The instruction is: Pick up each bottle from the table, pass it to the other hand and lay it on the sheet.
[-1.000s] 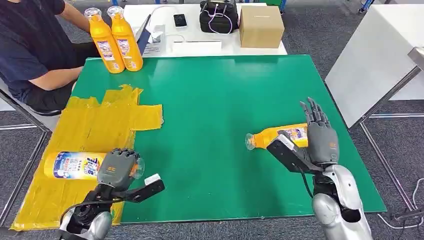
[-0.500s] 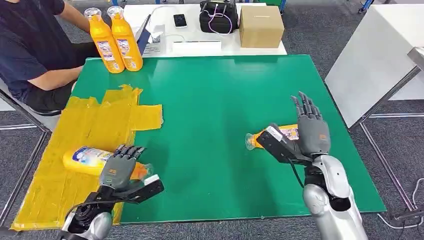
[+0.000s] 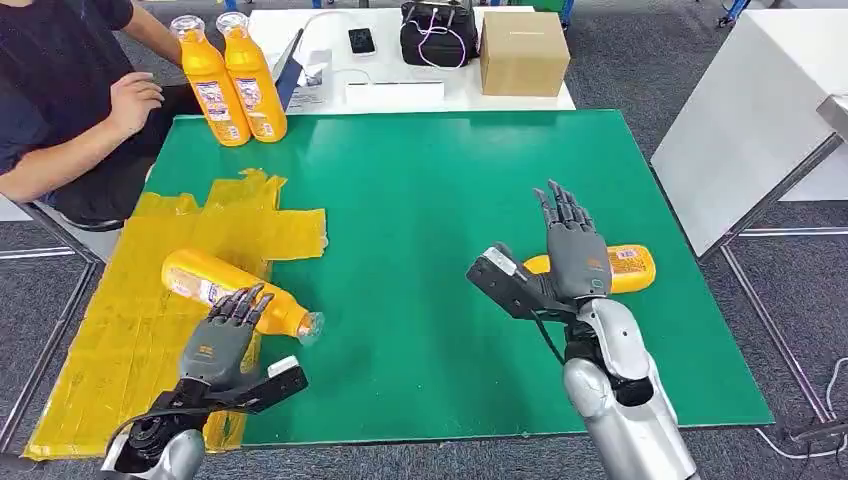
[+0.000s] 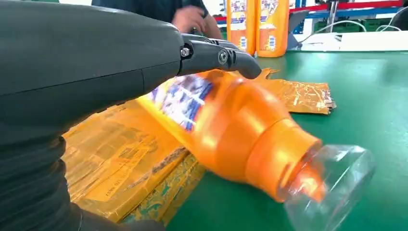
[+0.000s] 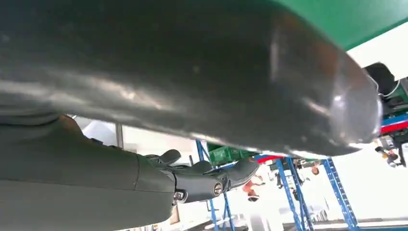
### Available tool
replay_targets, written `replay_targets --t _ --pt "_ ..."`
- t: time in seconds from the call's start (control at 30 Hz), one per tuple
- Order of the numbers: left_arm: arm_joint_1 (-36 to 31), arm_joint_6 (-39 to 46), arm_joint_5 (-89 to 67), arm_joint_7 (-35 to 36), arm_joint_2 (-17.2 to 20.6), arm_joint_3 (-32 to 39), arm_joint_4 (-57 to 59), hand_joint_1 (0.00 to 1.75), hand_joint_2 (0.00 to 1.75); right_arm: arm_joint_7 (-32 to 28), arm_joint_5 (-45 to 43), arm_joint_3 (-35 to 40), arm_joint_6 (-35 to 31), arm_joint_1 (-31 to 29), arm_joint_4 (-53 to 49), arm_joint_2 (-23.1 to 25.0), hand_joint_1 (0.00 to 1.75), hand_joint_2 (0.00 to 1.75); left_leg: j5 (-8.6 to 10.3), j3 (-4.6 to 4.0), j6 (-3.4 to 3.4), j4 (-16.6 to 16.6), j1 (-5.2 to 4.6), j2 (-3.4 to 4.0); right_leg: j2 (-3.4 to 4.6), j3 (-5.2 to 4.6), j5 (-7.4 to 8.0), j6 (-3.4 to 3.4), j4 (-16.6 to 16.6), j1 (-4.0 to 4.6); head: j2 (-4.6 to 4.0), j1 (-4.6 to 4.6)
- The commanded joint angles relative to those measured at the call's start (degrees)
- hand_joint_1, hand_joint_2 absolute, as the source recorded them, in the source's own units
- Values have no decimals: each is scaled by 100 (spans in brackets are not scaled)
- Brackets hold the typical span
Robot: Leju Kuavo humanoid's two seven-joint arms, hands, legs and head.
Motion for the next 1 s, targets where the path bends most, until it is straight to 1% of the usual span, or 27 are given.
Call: replay_targets --t 0.03,0.07,0.1,0.13,0.2,0.23,0.27,0.3,0.33,0.37,0.4,0.47,0.5,0.57,0.6,0.63,0.67,0.73,0.8,0.83,0.87,1.0 --pt "-387 -279 -281 461 -646 -631 -401 0 175 -429 -590 -1148 -87 914 -634 -952 0 0 -3 16 2 3 5 -56 -61 39 -18 4 -10 5 0 -4" --pt "-371 -356 -137 475 -732 -707 -436 0 175 -464 -649 -1416 33 1172 -615 -952 0 0 1 6 5 7 4 -78 -83 32 -20 7 -10 4 0 -2" --pt "-374 -288 -98 519 -732 -790 -441 0 175 -660 -636 -1575 -10 1283 -558 -910 0 0 3 9 5 5 2 -73 -76 25 -17 7 -12 -1 0 -2" --pt "-334 -97 56 487 -765 -755 -529 0 175 -745 -556 -1646 -30 1330 -543 -885 0 0 -1 14 6 6 4 -87 -91 44 -22 8 -17 1 0 -4" --pt "-220 42 324 416 -779 -611 -764 0 175 -716 -447 -1629 41 1337 -555 -841 0 0 -1 2 5 3 -9 -66 -64 22 -10 7 -7 -12 0 2" --pt "-188 56 456 376 -804 -560 -815 0 175 -708 -437 -1623 48 1337 -563 -828 0 0 -13 13 5 10 -5 -64 -62 40 -17 8 -8 -7 0 2" --pt "-39 23 848 260 -1004 -307 -1038 0 175 -626 -336 -1584 115 1358 -576 -851 0 175 -10 0 3 8 -9 -48 -43 22 -8 6 -5 -9 0 2" --pt "74 38 1003 155 -1092 -192 -1278 0 175 -622 -320 -1588 126 1409 -579 -883 0 175 -8 -7 7 5 -16 -38 -33 9 -2 6 -3 -14 0 0" --pt "173 53 1838 -170 -1307 52 -1531 0 175 -581 -250 -1537 225 1422 -568 -1006 0 175 -20 11 4 10 -14 -27 -28 26 -10 5 -2 -12 0 0" --pt "202 4 2053 -228 -1305 124 -1650 0 175 -566 -244 -1555 233 1445 -563 -1051 0 175 -14 0 4 9 -13 -25 -26 14 -5 4 -4 -9 0 -2" --pt "237 -90 2435 -311 -1330 229 -1831 0 175 -553 -210 -1587 245 1467 -519 -1138 0 175 -20 10 3 11 -12 -27 -30 25 -11 3 -2 -8 0 -7" --pt "245 -148 2485 -298 -1310 266 -1915 0 175 -562 -211 -1637 241 1465 -469 -1168 0 175 -14 2 5 12 -12 -39 -41 16 -10 5 -1 -10 0 -2" --pt "245 -148 2485 -298 -1310 266 -1915 0 175 -562 -211 -1637 241 1465 -469 -1168 0 175 -9 -2 6 7 -12 -34 -34 8 -4 5 -4 -10 0 0" --pt "244 -191 2756 -366 -1363 304 -1901 0 175 -561 -199 -1635 253 1455 -453 -1189 0 175 -21 21 3 10 -9 -22 -25 32 -12 4 -4 -8 0 -4" --pt "246 -413 3550 -526 -1401 409 -1969 0 175 -544 -142 -1645 300 1444 -350 -1343 0 175 -8 2 5 2 -12 -23 -22 10 -1 5 -5 -12 0 -2" --pt "248 -521 3803 -511 -1407 422 -2015 0 175 -551 -147 -1685 300 1421 -271 -1384 0 175 -15 13 4 6 -9 -20 -21 24 -6 5 -6 -8 0 -4" --pt "236 -691 4106 -462 -1387 402 -2047 0 175 -570 -147 -1692 318 1353 -152 -1449 0 175 -12 8 5 6 -11 -25 -25 17 -4 6 -4 -10 0 -4" --pt "218 -772 4244 -410 -1374 352 -2068 0 175 -628 -150 -1692 339 1238 -7 -1480 0 175 -6 0 7 4 -12 -28 -28 9 -1 6 -5 -11 0 -2" --pt "214 -773 4245 -409 -1373 339 -2065 0 175 -631 -150 -1688 342 1214 15 -1478 0 175 -17 26 4 5 -9 -16 -19 37 -7 5 -11 -8 0 -2" --pt "214 -773 4245 -409 -1373 339 -2065 0 175 -631 -150 -1688 342 1214 15 -1478 0 175 -6 5 6 1 -12 -23 -23 16 0 5 -7 -11 0 -2" --pt "214 -773 4245 -409 -1373 339 -2065 0 175 -631 -150 -1688 342 1214 15 -1478 0 175 -12 18 5 2 -10 -17 -18 30 -3 4 -10 -10 0 -2" --pt "221 -773 4245 -409 -1372 337 -2056 0 175 -625 -150 -1671 342 1213 10 -1452 0 175 -9 13 4 0 -12 -20 -20 23 -2 3 -9 -11 0 0"
